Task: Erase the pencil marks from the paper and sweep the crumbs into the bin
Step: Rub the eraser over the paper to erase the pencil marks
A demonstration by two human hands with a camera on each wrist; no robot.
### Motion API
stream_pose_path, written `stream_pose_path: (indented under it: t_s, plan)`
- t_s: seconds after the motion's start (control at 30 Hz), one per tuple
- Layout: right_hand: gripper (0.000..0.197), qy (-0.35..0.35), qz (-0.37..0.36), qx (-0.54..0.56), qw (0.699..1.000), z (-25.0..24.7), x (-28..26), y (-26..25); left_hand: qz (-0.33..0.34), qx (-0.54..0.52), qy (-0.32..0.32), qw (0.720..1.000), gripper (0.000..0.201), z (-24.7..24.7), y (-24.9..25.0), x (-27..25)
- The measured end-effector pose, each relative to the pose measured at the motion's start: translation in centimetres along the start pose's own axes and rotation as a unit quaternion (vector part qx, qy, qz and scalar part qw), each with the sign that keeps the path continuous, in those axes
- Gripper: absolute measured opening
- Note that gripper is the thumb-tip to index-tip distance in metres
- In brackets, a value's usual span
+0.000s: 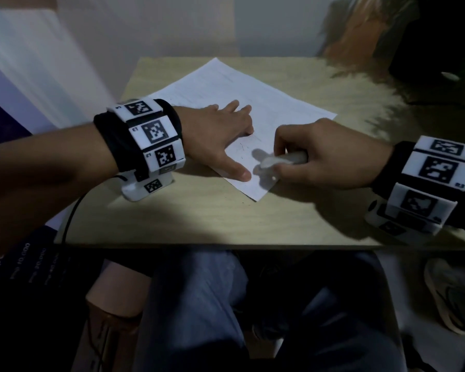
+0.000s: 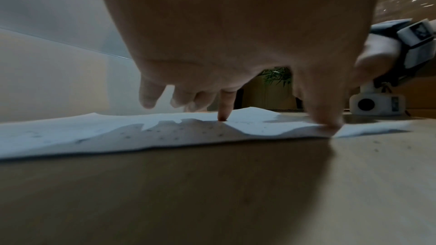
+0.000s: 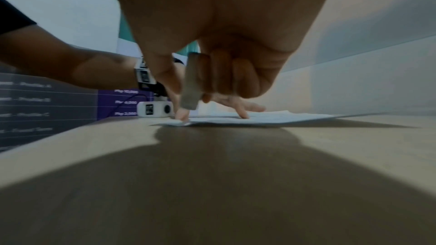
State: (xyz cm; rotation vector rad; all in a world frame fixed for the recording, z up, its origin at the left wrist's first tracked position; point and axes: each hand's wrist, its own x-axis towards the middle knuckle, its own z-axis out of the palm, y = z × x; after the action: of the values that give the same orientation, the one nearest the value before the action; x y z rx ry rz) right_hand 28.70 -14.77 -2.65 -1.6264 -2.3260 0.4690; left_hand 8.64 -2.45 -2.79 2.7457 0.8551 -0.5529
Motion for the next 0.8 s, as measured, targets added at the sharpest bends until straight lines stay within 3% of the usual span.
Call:
stream_pose_path:
  t_s: [0.17, 0.27, 0.33, 0.43, 0.5, 0.63, 0.73, 0.8]
  plan:
    - [0.037, -0.09, -0.01, 0.006, 0.996, 0.6, -0.5, -0.4, 0.077, -0.077, -0.046, 0.993, 0.083, 0.1, -0.7, 0.0]
    - [0.036, -0.019, 0.029, -0.071, 0.997, 0.5, 0.2, 0.7, 0.065, -0.076, -0.065, 0.993, 0.071, 0.1, -0.7, 0.0]
    - [0.037, 0.012, 0.032, -0.113, 0.993, 0.6, 0.3, 1.0, 0.06, -0.066, -0.068, 0.994, 0.073, 0.1, -0.6, 0.0]
    - [0.034, -0.054, -0.028, -0.045, 0.997, 1.1, -0.4, -0.3, 0.056, -0.067, -0.074, 0.993, 0.075, 0.0, -0.3, -0.2]
    - [0.034, -0.075, -0.025, -0.014, 0.997, 1.0, -0.4, -0.5, 0.054, -0.058, -0.078, 0.994, 0.078, 0.0, -0.1, -0.2]
    - [0.035, 0.006, 0.012, -0.11, 0.994, 0.5, 0.1, 0.1, 0.048, -0.034, -0.078, 0.995, 0.085, -0.2, 0.3, -0.3]
    - [0.036, -0.049, -0.05, -0.064, 0.995, 1.3, -0.5, -1.0, 0.049, -0.046, -0.084, 0.994, 0.084, -0.3, 0.4, -0.4]
    - [0.036, -0.073, -0.049, -0.035, 0.995, 1.4, -0.5, -1.2, 0.048, -0.051, -0.085, 0.994, 0.082, -0.3, 0.5, -0.5]
